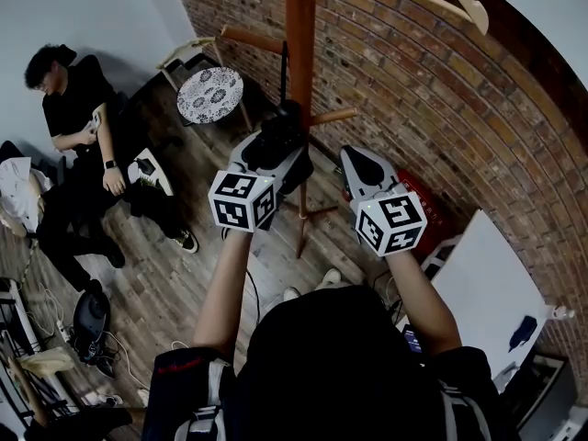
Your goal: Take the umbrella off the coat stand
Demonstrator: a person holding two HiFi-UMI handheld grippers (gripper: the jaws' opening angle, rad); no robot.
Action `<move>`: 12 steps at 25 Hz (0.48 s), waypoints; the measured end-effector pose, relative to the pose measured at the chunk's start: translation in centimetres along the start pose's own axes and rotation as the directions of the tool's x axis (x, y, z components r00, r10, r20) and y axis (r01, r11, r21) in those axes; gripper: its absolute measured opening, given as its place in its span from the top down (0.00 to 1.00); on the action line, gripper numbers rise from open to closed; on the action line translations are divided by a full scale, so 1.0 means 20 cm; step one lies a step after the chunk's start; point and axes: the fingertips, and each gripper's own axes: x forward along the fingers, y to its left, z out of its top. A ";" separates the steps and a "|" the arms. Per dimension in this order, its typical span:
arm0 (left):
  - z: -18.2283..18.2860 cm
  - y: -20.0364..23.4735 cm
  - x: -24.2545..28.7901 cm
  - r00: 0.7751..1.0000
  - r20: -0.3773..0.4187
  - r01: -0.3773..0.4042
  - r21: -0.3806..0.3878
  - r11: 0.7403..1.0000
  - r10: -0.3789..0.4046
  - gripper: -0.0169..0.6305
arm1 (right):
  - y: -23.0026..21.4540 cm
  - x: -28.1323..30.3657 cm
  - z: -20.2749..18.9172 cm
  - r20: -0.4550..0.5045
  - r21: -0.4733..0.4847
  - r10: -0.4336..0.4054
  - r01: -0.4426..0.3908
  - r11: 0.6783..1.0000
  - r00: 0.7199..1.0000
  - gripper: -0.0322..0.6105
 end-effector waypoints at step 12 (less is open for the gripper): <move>0.00 -0.02 -0.02 1.000 -0.018 -0.013 0.037 0.999 0.014 0.53 | 0.01 0.00 0.01 0.001 0.002 -0.004 0.004 1.000 1.000 0.90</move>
